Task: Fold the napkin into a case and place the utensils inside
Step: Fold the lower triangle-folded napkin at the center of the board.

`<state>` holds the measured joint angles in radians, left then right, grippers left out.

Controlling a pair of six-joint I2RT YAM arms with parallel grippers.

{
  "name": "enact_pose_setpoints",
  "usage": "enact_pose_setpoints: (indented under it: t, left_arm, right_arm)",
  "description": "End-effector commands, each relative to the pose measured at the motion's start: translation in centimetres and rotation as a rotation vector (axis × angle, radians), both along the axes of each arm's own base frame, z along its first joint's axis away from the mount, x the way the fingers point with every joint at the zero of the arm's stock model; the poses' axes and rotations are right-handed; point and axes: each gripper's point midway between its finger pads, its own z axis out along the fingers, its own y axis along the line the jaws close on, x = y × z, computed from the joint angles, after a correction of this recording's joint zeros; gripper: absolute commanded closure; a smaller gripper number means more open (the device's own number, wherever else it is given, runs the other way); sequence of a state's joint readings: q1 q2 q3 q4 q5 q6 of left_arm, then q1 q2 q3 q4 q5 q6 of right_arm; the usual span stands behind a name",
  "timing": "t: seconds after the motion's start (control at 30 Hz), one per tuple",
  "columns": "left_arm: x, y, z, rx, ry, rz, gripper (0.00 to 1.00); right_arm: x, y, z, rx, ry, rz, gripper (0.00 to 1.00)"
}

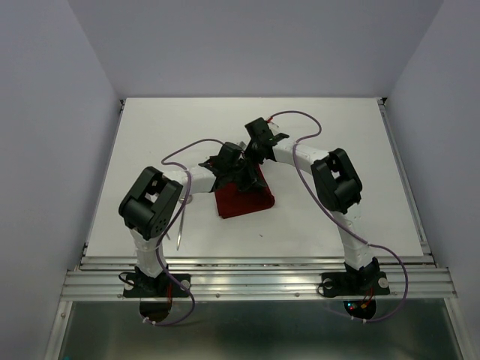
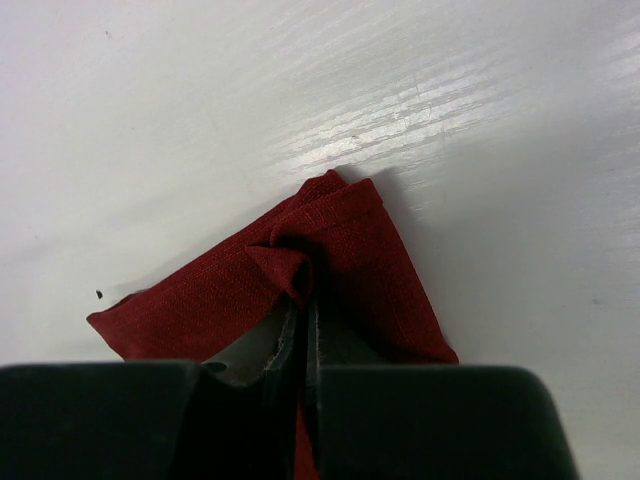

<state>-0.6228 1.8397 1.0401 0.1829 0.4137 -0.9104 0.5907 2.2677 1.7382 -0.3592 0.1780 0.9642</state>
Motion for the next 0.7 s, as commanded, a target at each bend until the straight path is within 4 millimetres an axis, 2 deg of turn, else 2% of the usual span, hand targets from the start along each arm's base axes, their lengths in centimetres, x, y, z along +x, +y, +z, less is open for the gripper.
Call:
enact_pose_setpoints:
  t: [0.0, 0.03, 0.13, 0.3, 0.67]
  left_arm:
    - [0.2, -0.6, 0.6, -0.017, -0.022, -0.017, 0.78]
    - [0.2, -0.6, 0.6, -0.016, -0.021, -0.019, 0.87]
    - [0.0, -0.4, 0.5, -0.009, -0.017, -0.025, 1.0]
    - [-0.6, 0.1, 1.3, -0.002, -0.036, -0.035, 1.0]
    - [-2.5, 1.8, -0.2, 0.053, -0.035, -0.069, 1.0]
  right_arm:
    - [-2.1, -2.5, -4.9, -0.141, 0.101, -0.012, 0.99]
    - [-2.1, -2.5, -4.9, -0.141, 0.099, -0.011, 0.99]
    - [-2.0, -2.6, -4.8, -0.145, 0.097, -0.012, 0.99]
    - [-2.0, -2.7, -5.0, -0.156, 0.095, -0.008, 0.99]
    - [-1.9, -2.2, -5.0, -0.153, 0.096, 0.034, 0.99]
